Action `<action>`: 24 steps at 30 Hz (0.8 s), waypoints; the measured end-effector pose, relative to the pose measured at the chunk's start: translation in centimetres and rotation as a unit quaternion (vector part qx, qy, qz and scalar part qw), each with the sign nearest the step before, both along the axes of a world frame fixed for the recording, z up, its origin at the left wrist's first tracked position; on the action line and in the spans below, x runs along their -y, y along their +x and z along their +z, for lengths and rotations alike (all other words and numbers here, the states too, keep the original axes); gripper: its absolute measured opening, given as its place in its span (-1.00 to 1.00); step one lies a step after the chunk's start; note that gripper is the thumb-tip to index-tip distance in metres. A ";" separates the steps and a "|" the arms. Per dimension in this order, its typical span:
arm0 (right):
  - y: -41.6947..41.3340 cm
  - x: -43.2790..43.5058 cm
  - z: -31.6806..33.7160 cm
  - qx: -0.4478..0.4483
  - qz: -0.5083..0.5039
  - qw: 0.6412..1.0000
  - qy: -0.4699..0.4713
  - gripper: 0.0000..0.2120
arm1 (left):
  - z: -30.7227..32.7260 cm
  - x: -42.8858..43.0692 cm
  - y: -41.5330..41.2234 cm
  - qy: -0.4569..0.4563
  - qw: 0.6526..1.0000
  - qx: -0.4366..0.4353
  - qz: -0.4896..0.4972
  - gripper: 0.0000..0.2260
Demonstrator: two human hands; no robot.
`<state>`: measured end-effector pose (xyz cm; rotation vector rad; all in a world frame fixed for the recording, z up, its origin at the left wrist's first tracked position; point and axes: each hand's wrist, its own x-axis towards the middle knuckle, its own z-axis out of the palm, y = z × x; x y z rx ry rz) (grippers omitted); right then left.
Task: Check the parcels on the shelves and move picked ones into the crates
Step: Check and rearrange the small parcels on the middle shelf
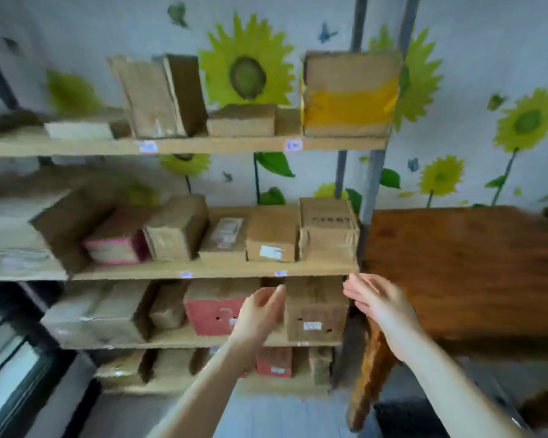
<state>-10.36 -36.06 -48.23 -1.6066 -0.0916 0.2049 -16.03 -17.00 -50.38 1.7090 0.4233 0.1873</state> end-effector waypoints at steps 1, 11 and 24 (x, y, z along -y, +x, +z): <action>0.0 -3.1 1.7 0.020 0.016 1.000 0.002 -0.93 | 1.6 -3.1 -0.8 0.002 1.000 0.020 0.018 -0.81; -1.0 -25.7 12.0 0.153 0.088 0.983 0.046 -0.96 | 12.1 -25.5 -3.3 0.054 0.986 0.134 0.081 -0.78; 5.7 -43.5 19.5 0.407 0.126 0.883 -0.200 -0.71 | 20.7 -41.4 4.8 0.249 0.908 0.201 0.271 -0.71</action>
